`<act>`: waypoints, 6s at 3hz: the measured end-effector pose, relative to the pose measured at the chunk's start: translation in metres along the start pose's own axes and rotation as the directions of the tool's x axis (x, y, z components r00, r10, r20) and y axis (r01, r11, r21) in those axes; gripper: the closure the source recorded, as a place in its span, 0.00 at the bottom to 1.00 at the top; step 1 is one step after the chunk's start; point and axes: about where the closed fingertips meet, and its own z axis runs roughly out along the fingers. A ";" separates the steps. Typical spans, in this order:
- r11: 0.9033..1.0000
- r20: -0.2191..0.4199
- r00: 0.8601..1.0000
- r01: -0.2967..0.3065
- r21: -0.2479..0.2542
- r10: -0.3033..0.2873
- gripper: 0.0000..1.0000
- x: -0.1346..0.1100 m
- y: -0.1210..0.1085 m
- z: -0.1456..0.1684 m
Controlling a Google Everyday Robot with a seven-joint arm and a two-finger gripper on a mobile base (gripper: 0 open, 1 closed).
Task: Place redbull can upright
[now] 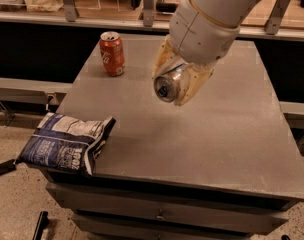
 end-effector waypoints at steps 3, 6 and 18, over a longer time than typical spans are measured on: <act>0.946 0.272 0.938 -0.270 0.179 0.216 1.00 0.022 -0.051 0.013; 0.763 0.627 0.702 -0.594 0.255 0.337 1.00 0.046 -0.076 0.034; 0.550 0.915 0.260 -0.833 0.051 0.309 0.00 0.045 -0.076 0.051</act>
Offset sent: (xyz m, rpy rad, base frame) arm 0.0671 0.0214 0.0022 0.4137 0.1439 -0.2413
